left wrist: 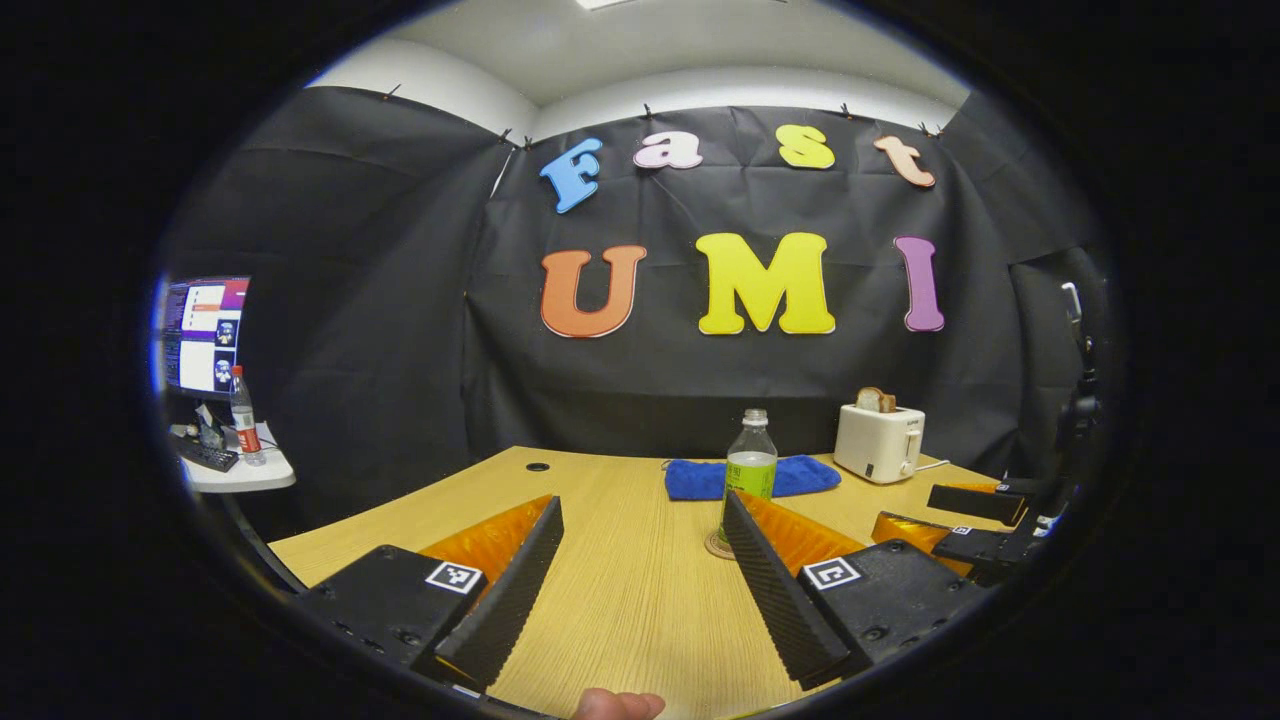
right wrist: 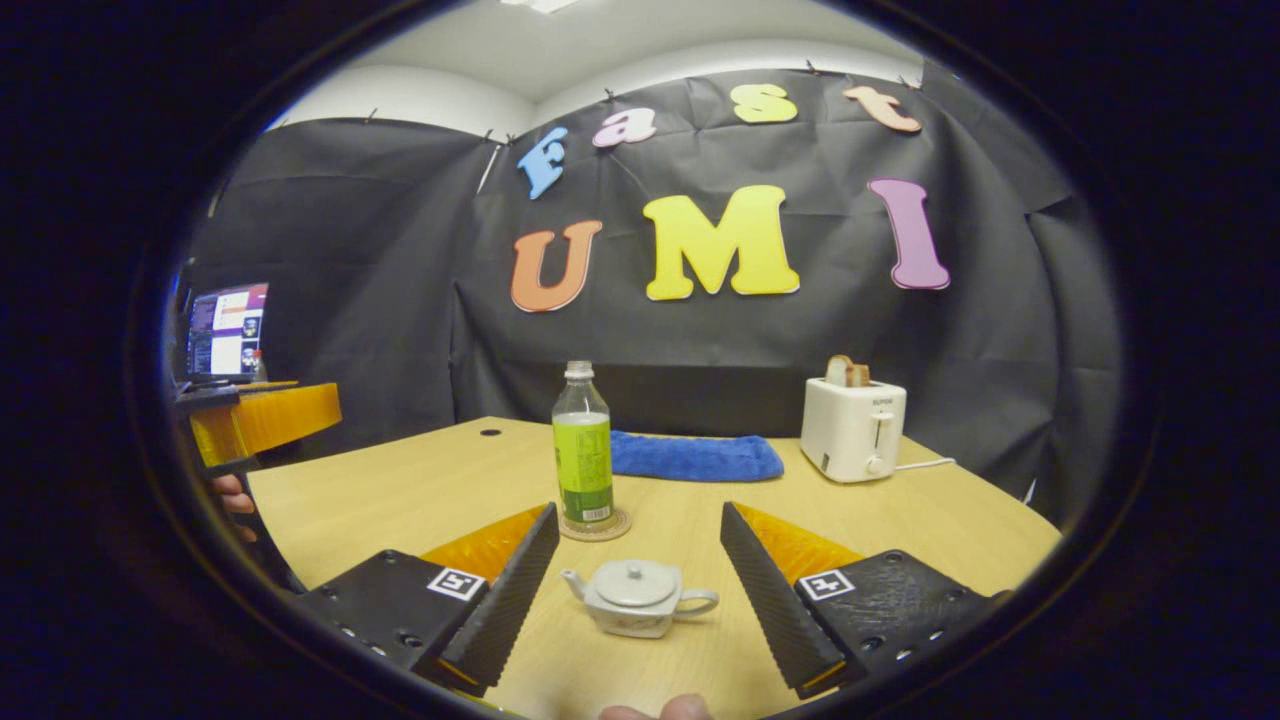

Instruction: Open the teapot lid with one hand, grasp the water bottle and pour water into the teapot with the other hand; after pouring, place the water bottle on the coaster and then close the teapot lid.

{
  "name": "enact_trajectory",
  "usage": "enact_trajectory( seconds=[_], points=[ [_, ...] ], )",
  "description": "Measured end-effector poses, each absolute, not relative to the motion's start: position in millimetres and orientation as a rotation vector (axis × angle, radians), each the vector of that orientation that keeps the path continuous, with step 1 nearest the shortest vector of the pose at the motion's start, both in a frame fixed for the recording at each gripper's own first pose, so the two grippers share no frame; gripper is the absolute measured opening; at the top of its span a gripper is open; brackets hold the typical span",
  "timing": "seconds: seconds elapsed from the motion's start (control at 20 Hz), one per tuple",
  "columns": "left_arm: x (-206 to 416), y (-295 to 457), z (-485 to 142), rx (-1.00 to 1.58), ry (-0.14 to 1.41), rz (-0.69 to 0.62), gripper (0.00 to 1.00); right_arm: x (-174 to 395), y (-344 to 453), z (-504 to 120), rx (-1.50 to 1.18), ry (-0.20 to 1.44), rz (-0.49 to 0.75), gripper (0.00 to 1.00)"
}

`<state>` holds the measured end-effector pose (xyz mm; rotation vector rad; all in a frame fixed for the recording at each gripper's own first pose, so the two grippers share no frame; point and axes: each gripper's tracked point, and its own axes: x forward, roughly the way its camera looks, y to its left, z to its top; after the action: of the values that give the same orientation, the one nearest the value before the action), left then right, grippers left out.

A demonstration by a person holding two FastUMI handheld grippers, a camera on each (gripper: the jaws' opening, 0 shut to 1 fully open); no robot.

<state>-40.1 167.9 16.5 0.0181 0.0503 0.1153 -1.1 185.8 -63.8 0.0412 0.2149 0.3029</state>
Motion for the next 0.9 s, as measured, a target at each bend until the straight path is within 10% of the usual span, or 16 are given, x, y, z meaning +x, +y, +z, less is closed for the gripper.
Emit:
enact_trajectory(
  seconds=[0.9],
  points=[
    [-43.0, 142.7, 22.8, 0.061, 0.021, 0.028, 1.0, -31.0, 168.1, -31.9, 0.024, 0.142, 0.187, 0.98]
  ],
)
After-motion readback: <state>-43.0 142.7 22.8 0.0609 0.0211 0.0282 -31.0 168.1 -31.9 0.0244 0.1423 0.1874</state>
